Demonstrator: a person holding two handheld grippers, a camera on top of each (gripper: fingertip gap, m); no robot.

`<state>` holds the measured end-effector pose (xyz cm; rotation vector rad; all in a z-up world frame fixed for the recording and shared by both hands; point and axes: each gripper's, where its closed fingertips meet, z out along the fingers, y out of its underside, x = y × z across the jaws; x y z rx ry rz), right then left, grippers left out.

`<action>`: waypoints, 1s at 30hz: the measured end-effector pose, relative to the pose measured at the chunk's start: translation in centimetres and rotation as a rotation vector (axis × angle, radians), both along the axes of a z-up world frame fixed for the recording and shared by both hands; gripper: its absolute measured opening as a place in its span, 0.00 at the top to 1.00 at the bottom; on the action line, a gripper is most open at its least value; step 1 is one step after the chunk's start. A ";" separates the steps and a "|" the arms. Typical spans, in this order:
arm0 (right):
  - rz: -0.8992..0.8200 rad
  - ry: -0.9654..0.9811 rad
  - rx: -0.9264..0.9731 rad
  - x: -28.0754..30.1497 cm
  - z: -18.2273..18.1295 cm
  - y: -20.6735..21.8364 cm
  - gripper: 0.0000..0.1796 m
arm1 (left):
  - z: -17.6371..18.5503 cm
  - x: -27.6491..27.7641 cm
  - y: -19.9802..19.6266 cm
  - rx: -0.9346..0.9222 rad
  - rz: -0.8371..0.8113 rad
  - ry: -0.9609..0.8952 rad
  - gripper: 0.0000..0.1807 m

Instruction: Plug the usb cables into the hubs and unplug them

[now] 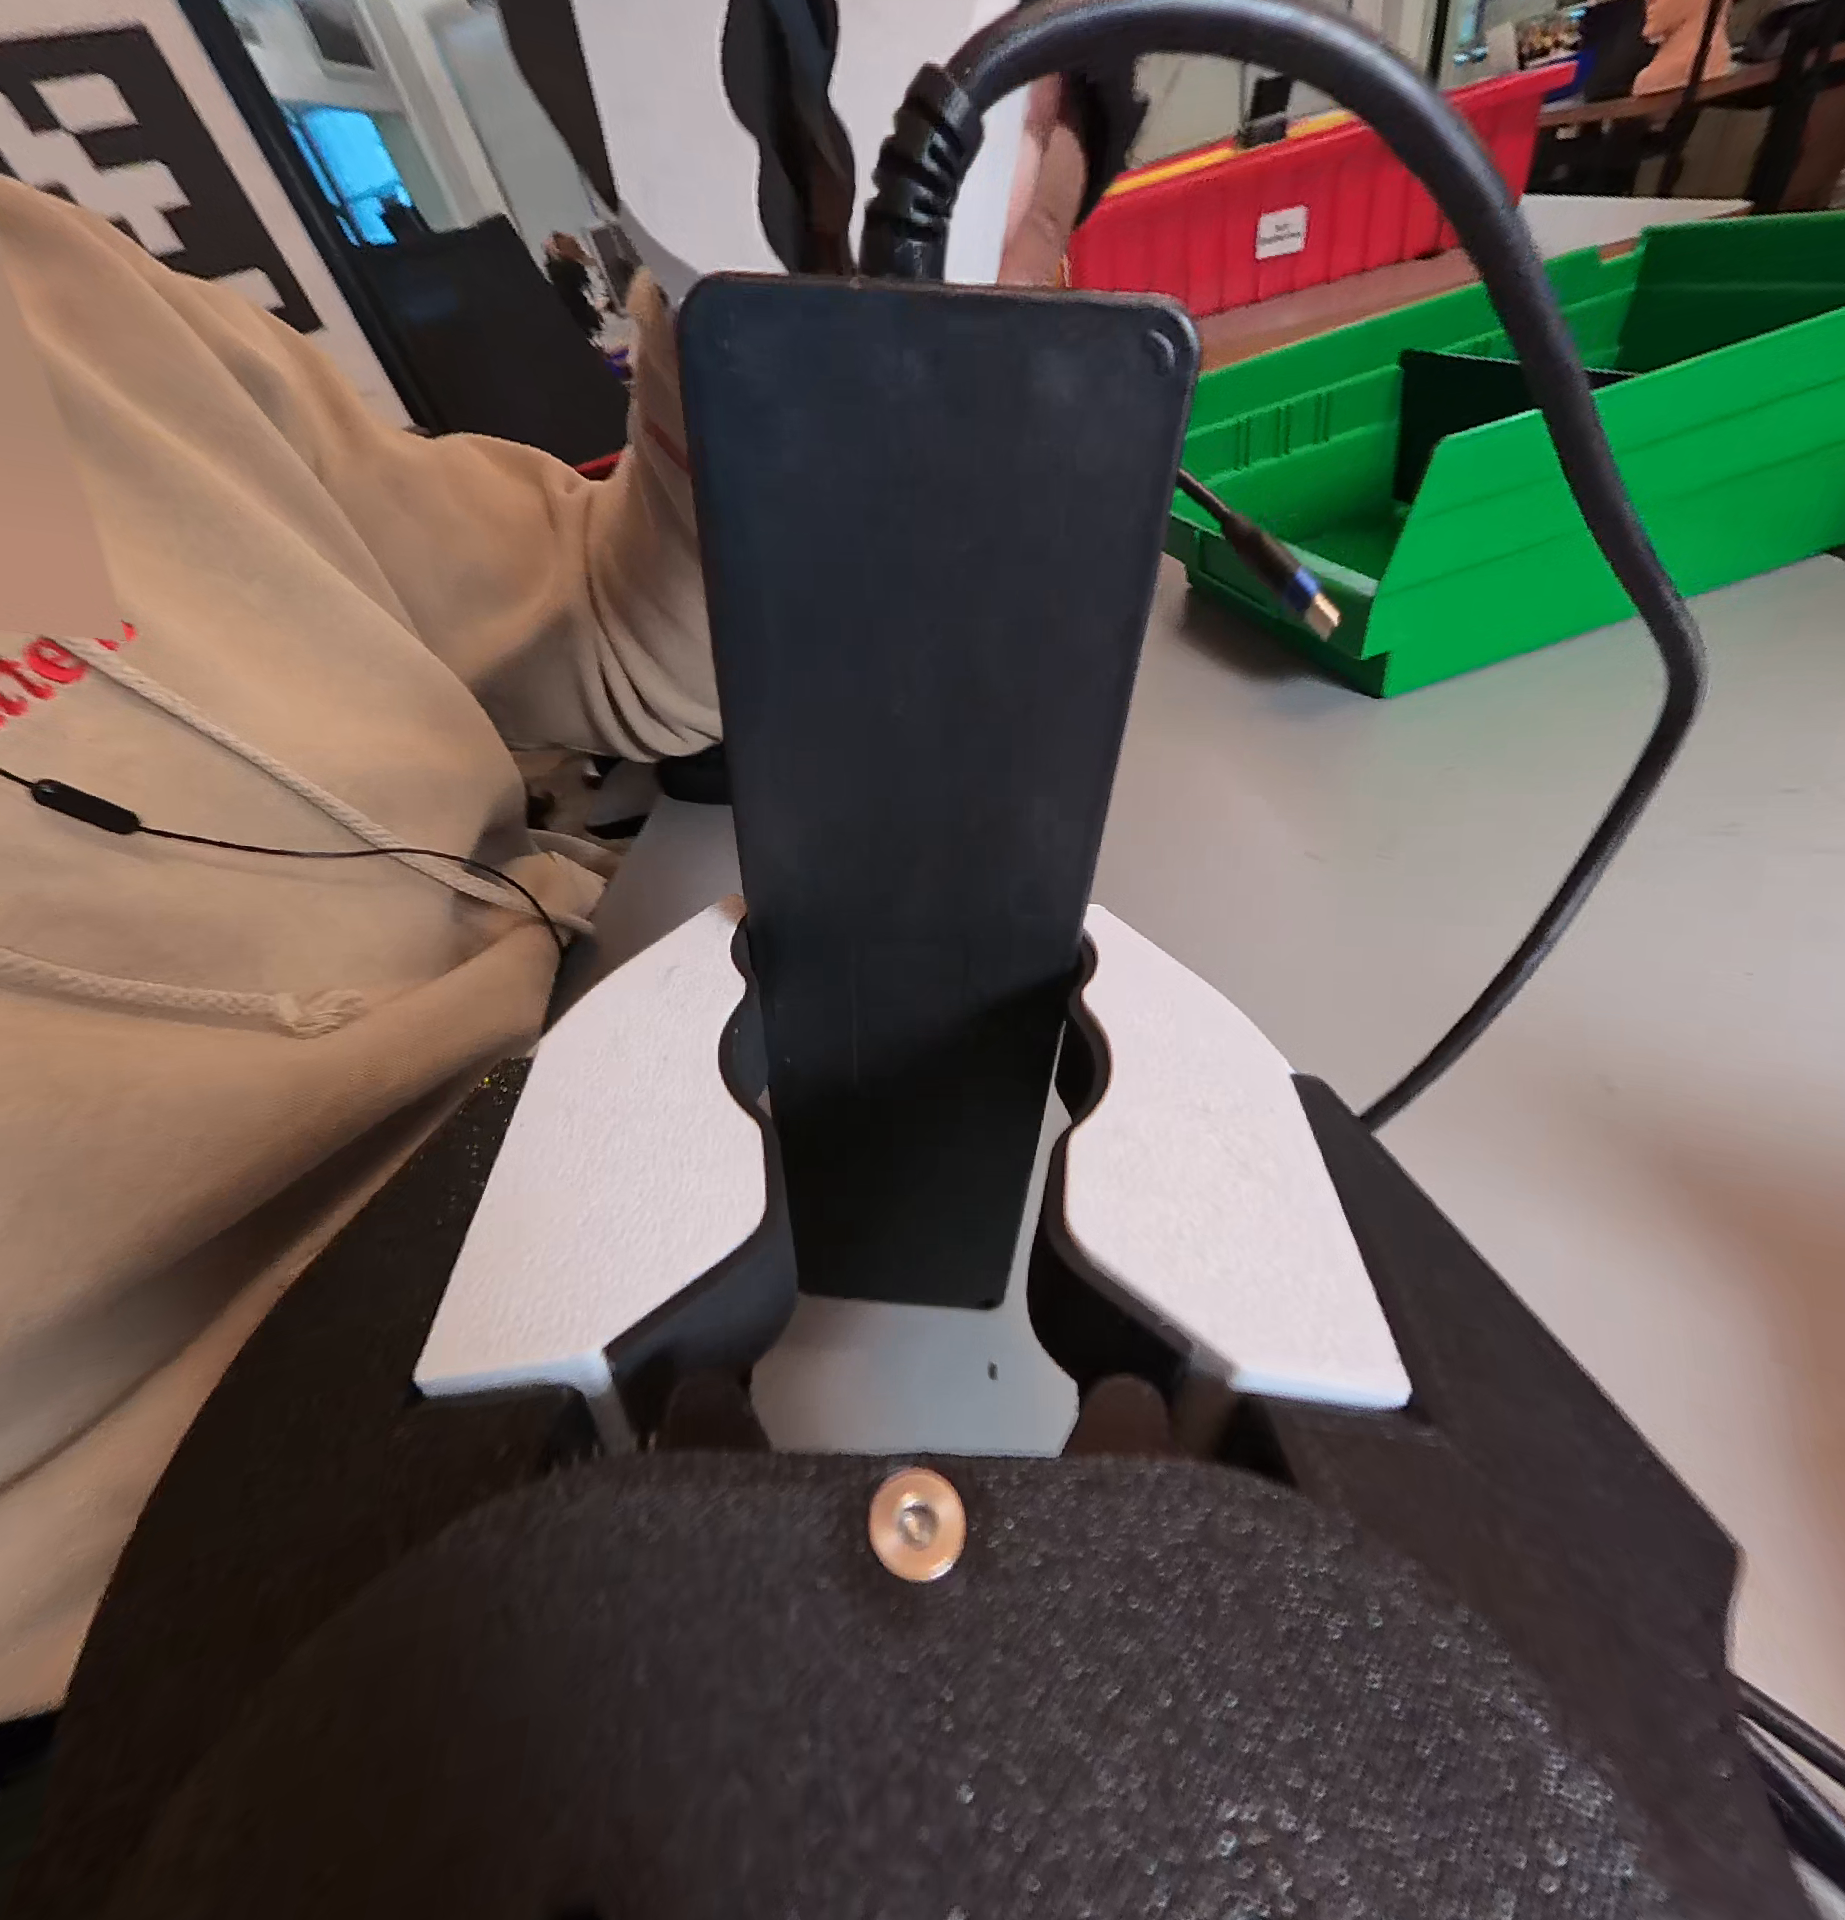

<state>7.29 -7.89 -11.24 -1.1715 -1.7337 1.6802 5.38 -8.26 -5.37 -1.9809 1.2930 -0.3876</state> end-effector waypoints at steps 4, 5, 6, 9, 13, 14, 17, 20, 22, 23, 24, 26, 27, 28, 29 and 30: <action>0.041 0.004 -0.015 0.3 0.2 -0.6 0.70 | -0.9 1.0 -0.1 -0.036 -0.043 -0.036 0.97; 0.042 -0.011 0.003 0.3 -0.1 -0.7 0.70 | -0.8 1.2 0.0 -0.034 -0.048 -0.050 0.97; 0.046 -0.026 0.014 0.3 -0.4 -0.8 0.70 | -0.7 1.4 0.1 -0.033 -0.051 -0.066 0.97; 0.066 -0.057 0.019 0.3 -0.8 -1.4 0.70 | -0.7 1.7 -0.2 -0.056 -0.069 -0.096 0.97; 0.025 -0.035 0.021 -0.1 -0.4 -1.0 0.70 | -0.5 1.4 -0.2 -0.090 -0.057 -0.130 0.97; 0.015 -0.025 0.018 -0.2 -0.2 -0.9 0.70 | -0.4 1.3 -0.2 -0.093 -0.052 -0.138 0.97; -0.035 0.057 -0.053 -0.5 1.7 -0.3 0.67 | -0.6 1.3 -0.2 -0.098 -0.048 -0.131 0.97; -0.065 0.120 -0.009 0.0 2.9 0.1 0.69 | -0.7 1.9 -0.2 -0.092 -0.061 -0.130 0.97; -0.054 0.154 -0.028 0.3 3.9 0.0 0.70 | -0.1 2.3 -0.4 -0.076 -0.069 -0.154 0.97; -0.062 0.170 -0.029 0.3 4.2 0.0 0.70 | 0.1 2.3 -0.4 -0.066 -0.069 -0.152 0.97; -0.064 0.173 -0.032 0.2 4.2 -0.1 0.70 | 0.1 2.3 -0.5 -0.058 -0.069 -0.142 0.97; -0.061 0.177 -0.052 0.2 4.3 -0.2 0.70 | 0.1 2.3 -0.6 -0.052 -0.069 -0.132 0.97; -0.064 0.177 -0.056 0.1 4.3 -0.2 0.70 | 0.1 2.3 -0.5 -0.054 -0.066 -0.136 0.97; -0.063 0.180 -0.053 0.2 4.3 -0.2 0.70 | 0.0 2.3 -0.6 -0.060 -0.067 -0.143 0.97; -0.059 0.174 -0.046 0.2 4.2 -0.3 0.70 | 0.0 2.4 -0.7 -0.069 -0.071 -0.151 0.97; -0.044 0.156 -0.028 0.2 3.9 -0.5 0.70 | 0.0 2.5 -0.9 -0.080 -0.083 -0.157 0.97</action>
